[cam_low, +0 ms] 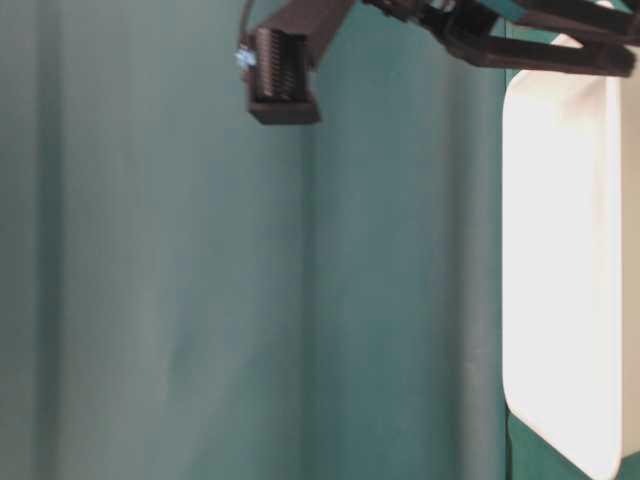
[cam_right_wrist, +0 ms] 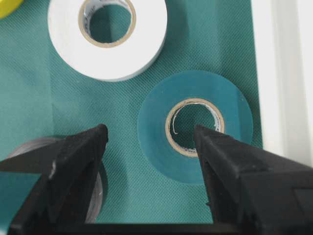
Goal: Put the tape alternately from left to right into the white case.
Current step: 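Move the right gripper over the teal tape roll and lower it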
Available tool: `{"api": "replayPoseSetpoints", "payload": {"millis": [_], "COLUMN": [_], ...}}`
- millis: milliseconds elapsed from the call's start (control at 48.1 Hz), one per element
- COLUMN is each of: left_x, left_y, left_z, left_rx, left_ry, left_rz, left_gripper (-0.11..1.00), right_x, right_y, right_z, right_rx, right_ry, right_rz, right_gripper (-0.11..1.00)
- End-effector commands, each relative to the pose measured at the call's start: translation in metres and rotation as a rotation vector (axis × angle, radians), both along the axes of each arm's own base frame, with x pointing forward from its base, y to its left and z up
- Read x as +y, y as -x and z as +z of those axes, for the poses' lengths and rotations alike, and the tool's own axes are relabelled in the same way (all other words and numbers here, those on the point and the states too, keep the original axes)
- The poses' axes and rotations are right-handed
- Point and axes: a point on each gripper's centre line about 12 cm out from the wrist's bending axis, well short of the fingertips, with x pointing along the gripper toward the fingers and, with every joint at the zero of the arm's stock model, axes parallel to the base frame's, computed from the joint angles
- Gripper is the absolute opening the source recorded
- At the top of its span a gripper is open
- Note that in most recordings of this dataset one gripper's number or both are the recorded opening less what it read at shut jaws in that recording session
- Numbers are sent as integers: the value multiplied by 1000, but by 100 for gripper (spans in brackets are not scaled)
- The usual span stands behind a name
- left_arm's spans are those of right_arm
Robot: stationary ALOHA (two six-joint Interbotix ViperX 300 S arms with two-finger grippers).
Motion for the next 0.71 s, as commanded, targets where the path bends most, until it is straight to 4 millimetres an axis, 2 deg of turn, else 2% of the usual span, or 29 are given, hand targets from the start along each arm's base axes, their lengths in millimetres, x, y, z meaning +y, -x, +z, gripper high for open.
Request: {"api": "replayPoseSetpoints", "payload": {"millis": [0, 686], "left_x": [0, 0], "left_y": [-5, -4], "left_z": [9, 8], "left_rx": [-31, -17], "left_ry": [3, 7], "left_rz": [3, 6], "left_gripper": [62, 62], "right_x": [1, -3], "right_y": [-9, -15], "right_z": [6, -20], "right_rx": [-26, 48], "right_ry": [-1, 1], "right_rz": [1, -11], "right_gripper": [75, 75]}}
